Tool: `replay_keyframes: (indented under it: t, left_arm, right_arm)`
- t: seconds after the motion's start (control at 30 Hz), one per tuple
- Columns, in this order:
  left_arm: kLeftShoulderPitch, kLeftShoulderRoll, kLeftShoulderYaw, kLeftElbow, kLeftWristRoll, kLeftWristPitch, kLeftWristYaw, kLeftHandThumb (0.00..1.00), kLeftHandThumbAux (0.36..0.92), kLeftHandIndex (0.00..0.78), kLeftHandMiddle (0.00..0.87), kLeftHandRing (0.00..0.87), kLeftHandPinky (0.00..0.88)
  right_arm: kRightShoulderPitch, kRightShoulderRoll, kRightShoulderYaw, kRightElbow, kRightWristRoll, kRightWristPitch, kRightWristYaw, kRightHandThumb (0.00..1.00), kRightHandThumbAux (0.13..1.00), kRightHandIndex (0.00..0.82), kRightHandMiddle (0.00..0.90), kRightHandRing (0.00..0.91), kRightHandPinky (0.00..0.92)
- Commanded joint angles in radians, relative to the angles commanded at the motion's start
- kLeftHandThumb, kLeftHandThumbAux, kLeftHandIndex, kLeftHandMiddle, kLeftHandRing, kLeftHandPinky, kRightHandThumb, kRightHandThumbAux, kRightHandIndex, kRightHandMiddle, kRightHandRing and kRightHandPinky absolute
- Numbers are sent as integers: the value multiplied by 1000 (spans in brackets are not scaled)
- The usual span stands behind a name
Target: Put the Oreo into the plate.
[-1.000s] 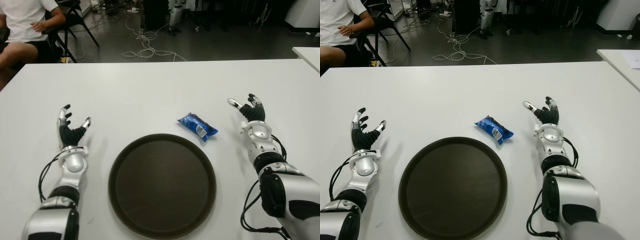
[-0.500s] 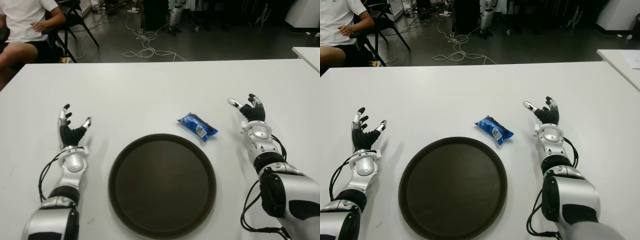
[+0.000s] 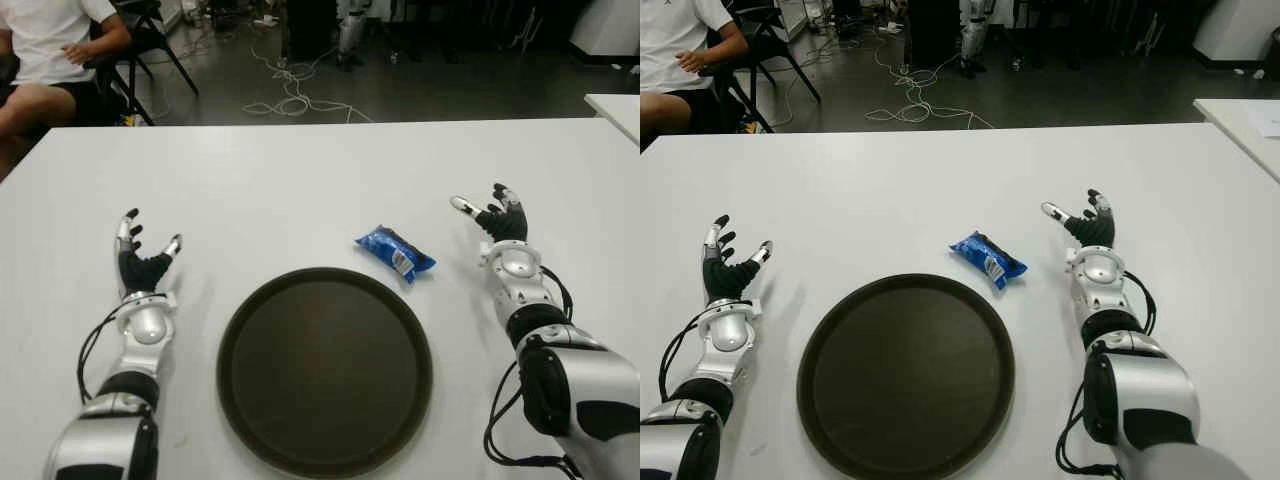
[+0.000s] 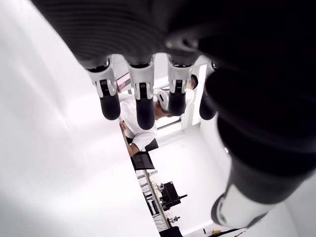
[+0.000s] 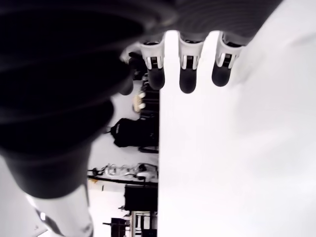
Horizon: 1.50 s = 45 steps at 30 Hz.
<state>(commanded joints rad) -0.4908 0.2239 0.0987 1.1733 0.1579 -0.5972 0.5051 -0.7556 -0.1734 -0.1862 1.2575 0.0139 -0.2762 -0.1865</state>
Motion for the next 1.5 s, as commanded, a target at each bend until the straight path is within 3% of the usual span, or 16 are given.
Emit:
replay_keyframes:
  t: [0.57, 1.1, 1.5]
  left_arm:
    - [-4, -2, -15, 5, 27, 11, 37, 209, 786, 110, 108, 118, 134]
    - [-1, -4, -15, -4, 30, 20, 48, 227, 785, 119, 124, 135, 160]
    - [0, -5, -14, -8, 31, 23, 46, 203, 782, 115, 118, 138, 168]
  right_arm:
    - [40, 2, 49, -62, -20, -115, 144, 0, 806, 58, 73, 44, 1]
    - [75, 5, 89, -128, -55, -162, 160, 0, 831, 69, 89, 49, 8]
    - [148, 53, 152, -268, -92, -184, 161, 0, 832, 76, 95, 57, 5]
